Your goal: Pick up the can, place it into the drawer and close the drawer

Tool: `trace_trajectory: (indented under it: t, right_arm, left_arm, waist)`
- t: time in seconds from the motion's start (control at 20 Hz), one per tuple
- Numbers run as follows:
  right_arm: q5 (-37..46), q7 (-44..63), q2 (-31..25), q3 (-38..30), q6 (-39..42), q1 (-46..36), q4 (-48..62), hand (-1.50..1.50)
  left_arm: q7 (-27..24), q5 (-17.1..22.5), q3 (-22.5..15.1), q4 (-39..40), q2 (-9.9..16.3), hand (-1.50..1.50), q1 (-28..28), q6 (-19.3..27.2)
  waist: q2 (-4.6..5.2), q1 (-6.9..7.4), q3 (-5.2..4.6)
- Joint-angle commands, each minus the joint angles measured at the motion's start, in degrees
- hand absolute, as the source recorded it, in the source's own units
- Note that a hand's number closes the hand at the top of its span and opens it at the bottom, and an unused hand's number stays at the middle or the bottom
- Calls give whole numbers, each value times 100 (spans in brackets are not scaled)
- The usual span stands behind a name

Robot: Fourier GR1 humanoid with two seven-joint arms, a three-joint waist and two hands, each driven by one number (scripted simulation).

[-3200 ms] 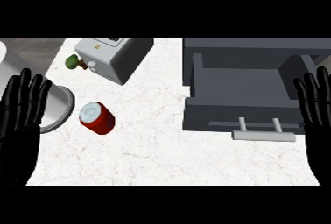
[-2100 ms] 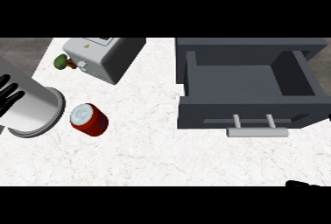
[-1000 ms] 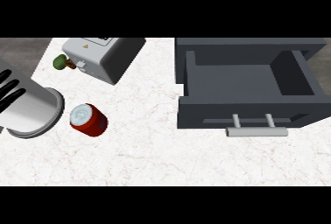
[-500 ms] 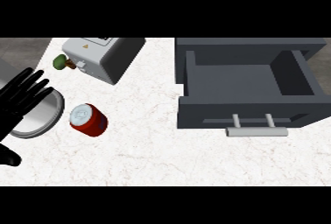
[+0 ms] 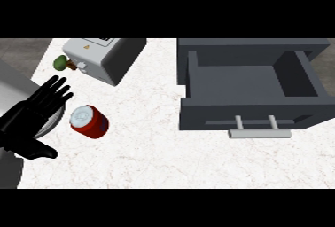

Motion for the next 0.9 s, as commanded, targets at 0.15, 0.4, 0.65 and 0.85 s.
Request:
trace_trajectory:
  t: [0.15,0.4,0.65,0.85]
  right_arm:
    - [279,-172,519,-3,296,191,-207,-150]
    - [185,-183,585,-72,533,191,-129,-150]
    - [-153,223,133,-409,394,-128,28,-150]
    - [112,-58,393,-299,648,-74,171,-150]
  left_arm:
    - [-854,-769,-78,408,-248,-150,343,-122]
    - [-1621,-1177,200,1855,-51,-150,-390,-120]
    - [-2760,-1884,111,3092,-75,-150,-659,-140]
    - [-3312,-2002,282,4069,335,-150,-780,-503]
  waist:
    - [-3,21,2]
    - [6,-16,0]
    - [18,-32,-4]
    - [24,-49,-5]
